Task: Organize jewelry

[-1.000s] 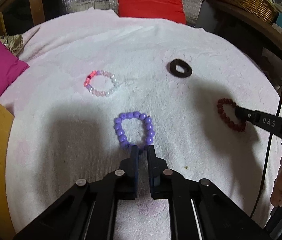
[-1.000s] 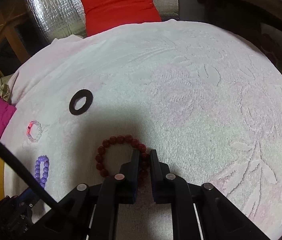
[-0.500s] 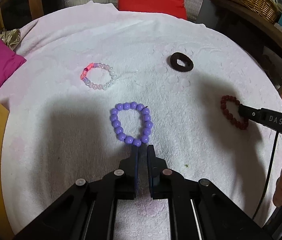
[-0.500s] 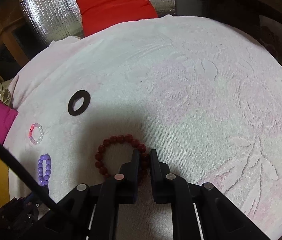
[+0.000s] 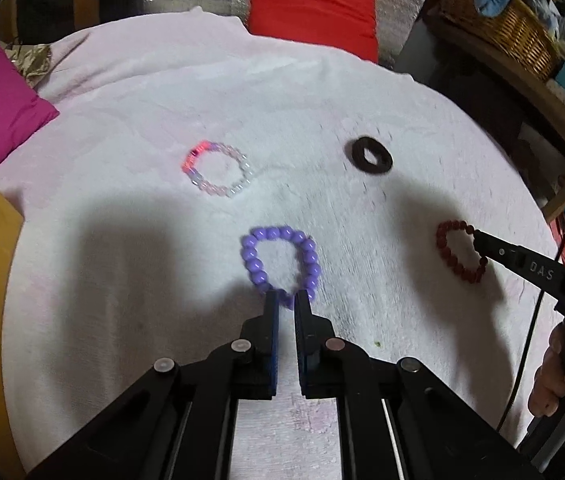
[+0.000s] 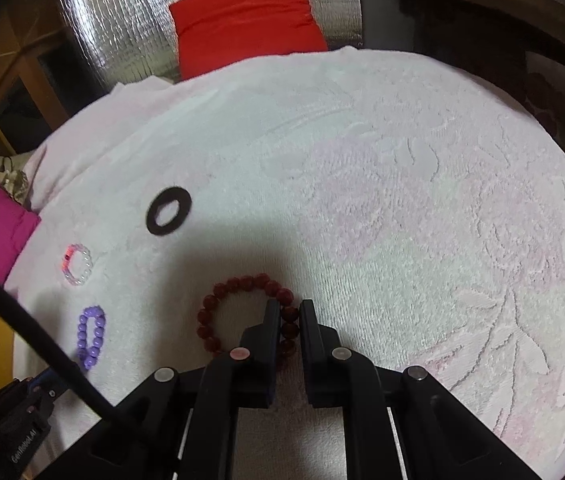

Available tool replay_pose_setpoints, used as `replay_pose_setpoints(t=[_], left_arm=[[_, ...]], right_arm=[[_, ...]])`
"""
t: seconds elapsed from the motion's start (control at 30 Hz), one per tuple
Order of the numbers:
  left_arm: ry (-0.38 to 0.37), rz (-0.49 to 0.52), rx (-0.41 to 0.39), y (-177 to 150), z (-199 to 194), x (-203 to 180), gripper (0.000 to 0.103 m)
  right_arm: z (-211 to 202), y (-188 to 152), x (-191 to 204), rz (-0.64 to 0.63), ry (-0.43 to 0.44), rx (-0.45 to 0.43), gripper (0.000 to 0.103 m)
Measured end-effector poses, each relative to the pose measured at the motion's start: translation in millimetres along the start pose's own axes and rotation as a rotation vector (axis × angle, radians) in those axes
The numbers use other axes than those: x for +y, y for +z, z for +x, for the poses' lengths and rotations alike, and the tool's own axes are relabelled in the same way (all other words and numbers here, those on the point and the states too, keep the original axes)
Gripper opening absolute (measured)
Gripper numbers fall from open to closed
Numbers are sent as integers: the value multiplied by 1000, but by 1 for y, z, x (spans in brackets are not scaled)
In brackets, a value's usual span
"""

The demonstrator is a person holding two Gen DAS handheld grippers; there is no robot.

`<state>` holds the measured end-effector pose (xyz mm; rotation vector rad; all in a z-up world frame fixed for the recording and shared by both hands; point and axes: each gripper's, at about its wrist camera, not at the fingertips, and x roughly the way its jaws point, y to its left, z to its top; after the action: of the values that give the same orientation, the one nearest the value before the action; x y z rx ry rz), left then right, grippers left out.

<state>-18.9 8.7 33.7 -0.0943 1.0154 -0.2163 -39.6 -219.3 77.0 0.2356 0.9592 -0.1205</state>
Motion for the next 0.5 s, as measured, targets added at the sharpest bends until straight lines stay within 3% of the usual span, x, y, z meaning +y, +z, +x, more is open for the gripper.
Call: replay_pose_setpoints(t=[0.13, 0.27, 0.4, 0.5], left_arm=[[-7, -17, 14, 1, 0, 7, 8], [-18, -7, 47, 0, 8, 6, 12], [-23, 9, 27, 0, 8, -1, 39], [-34, 16, 18, 2, 10, -8, 46]], right_arm=[[-9, 2, -1, 11, 28, -26, 10], [-2, 6, -6, 55, 44, 28, 11], [0, 7, -16, 91, 50, 44, 11], [0, 8, -23, 100, 47, 33, 11]])
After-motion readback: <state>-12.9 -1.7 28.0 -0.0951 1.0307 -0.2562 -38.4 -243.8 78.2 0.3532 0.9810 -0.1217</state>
